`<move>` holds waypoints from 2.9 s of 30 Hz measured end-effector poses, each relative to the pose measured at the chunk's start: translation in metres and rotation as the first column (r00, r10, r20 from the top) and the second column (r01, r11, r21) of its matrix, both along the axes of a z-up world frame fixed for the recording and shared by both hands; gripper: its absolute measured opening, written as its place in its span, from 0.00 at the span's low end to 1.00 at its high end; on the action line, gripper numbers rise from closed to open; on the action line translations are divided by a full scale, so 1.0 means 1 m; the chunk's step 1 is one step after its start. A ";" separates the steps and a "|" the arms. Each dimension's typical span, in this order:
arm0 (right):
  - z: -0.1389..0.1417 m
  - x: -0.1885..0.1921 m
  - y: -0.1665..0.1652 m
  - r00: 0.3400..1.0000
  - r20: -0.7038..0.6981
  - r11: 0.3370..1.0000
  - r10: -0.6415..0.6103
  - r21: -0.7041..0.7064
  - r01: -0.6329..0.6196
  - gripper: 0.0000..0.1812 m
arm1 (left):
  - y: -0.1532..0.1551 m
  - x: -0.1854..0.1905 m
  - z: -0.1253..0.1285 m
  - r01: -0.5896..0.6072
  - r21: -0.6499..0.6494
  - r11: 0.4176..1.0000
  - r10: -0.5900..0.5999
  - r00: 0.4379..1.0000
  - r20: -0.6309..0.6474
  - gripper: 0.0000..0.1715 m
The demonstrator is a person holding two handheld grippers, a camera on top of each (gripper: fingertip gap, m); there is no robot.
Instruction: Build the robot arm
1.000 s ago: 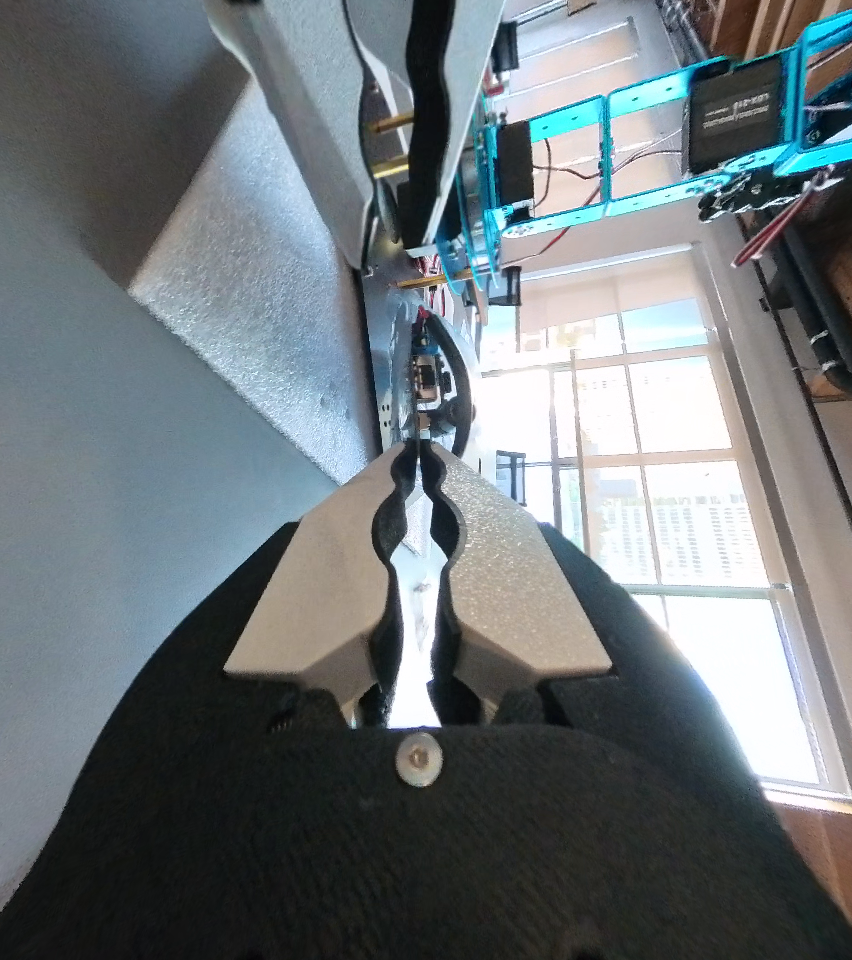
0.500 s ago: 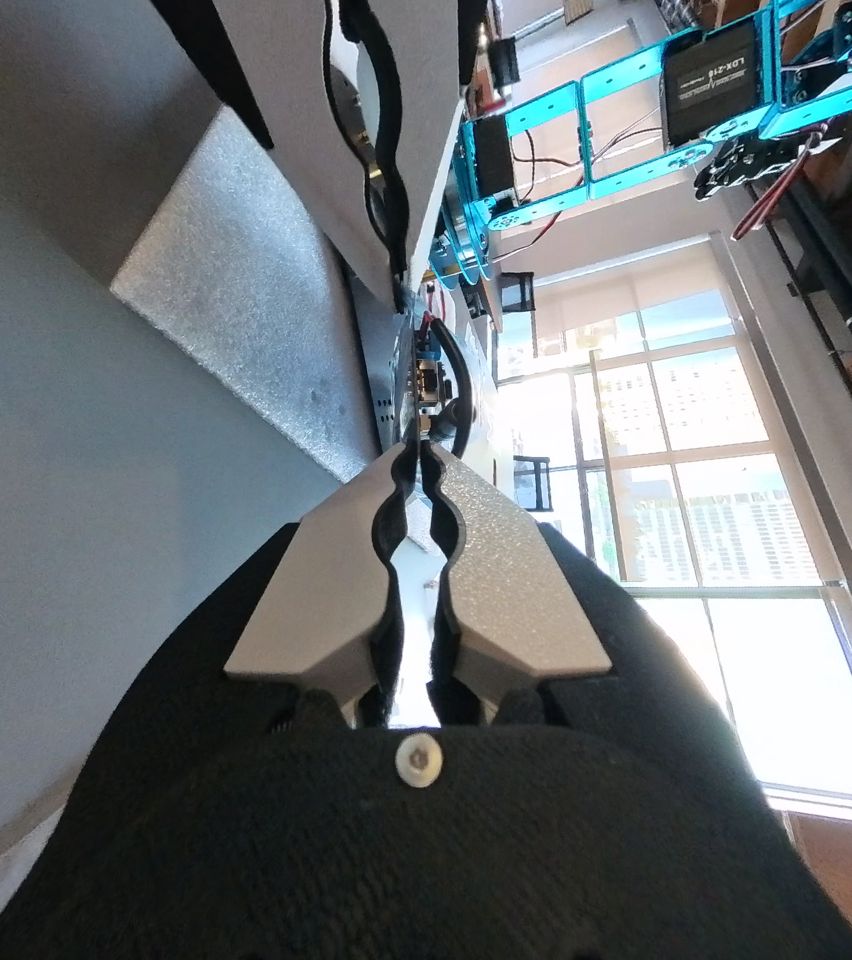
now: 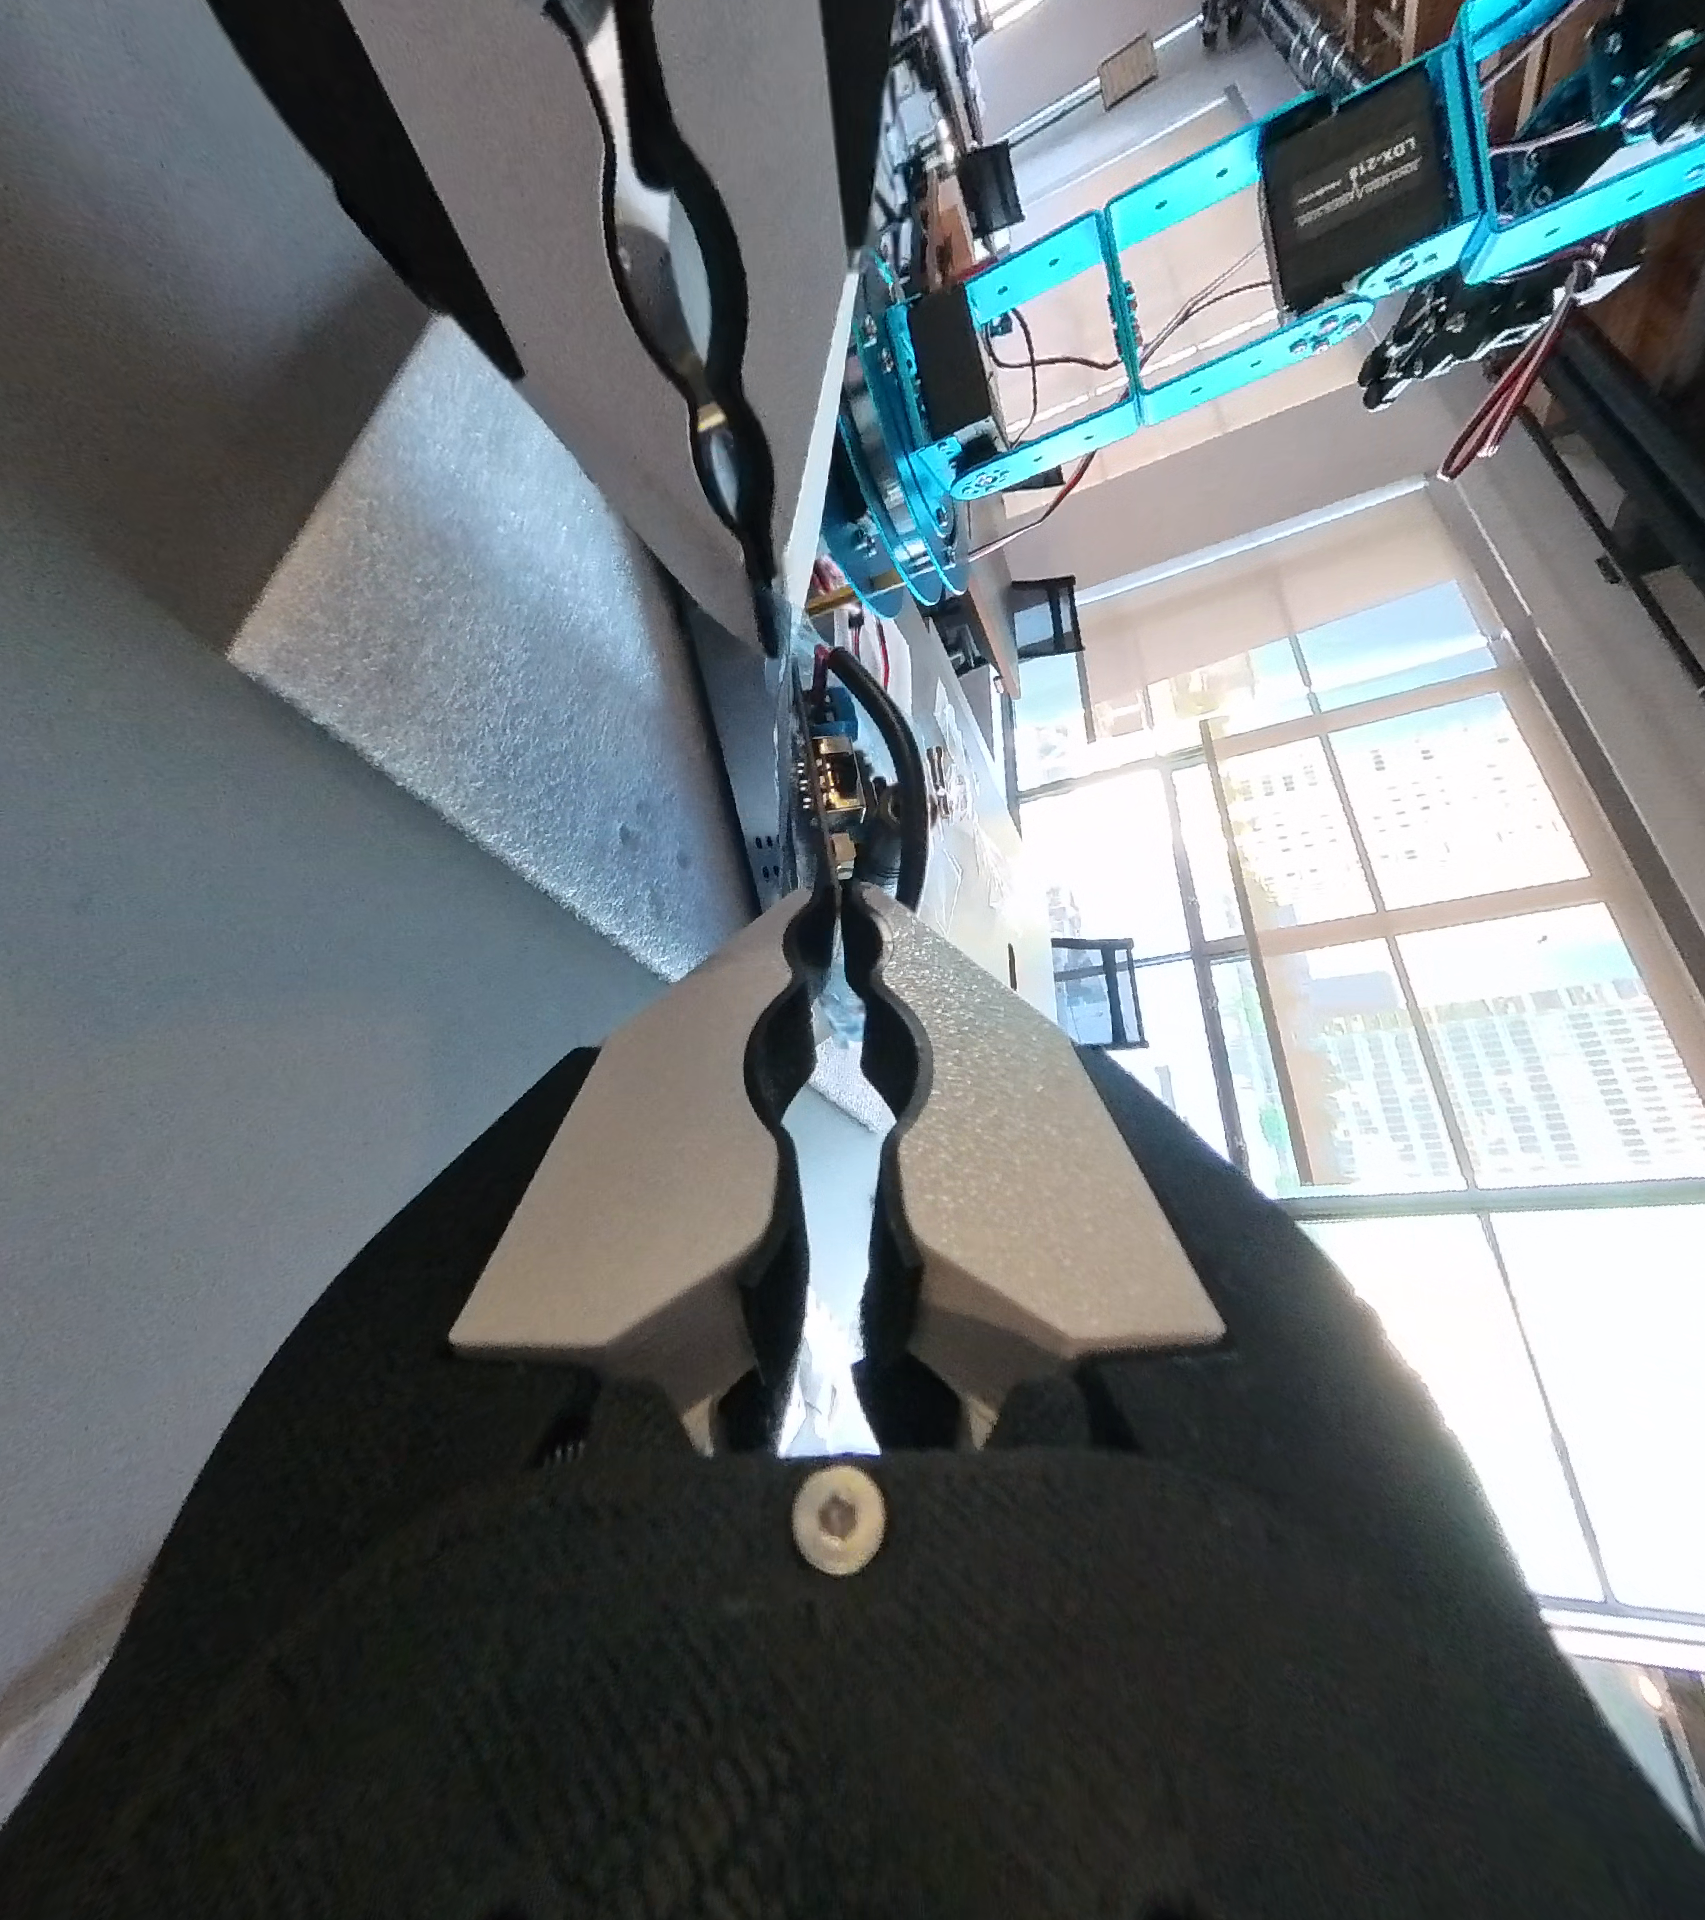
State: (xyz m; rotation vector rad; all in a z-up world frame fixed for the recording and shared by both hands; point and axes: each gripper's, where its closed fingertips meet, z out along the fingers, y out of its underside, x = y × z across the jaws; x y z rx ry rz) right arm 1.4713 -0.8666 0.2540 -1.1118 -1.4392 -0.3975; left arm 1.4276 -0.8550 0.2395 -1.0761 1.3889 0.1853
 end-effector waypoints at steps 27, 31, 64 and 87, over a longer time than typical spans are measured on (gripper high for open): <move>0.004 -0.015 -0.001 1.000 -0.027 0.999 -0.008 -0.036 0.007 0.00 | -0.040 -0.008 0.017 -0.067 0.302 0.951 0.054 0.997 0.053 0.01; 0.002 -0.015 -0.001 1.000 -0.008 0.999 -0.011 -0.032 0.011 0.00 | -0.036 0.001 0.009 0.003 0.428 0.904 0.055 0.991 -0.122 0.02; 0.004 -0.012 0.000 0.999 -0.028 0.998 -0.043 -0.048 0.041 0.00 | -0.017 0.005 -0.009 0.022 0.360 0.933 0.090 0.952 -0.292 0.00; 0.003 -0.019 -0.010 1.000 0.000 1.000 0.012 -0.015 -0.012 0.00 | -0.012 -0.005 0.006 -0.086 0.555 0.827 0.236 0.950 -0.206 0.00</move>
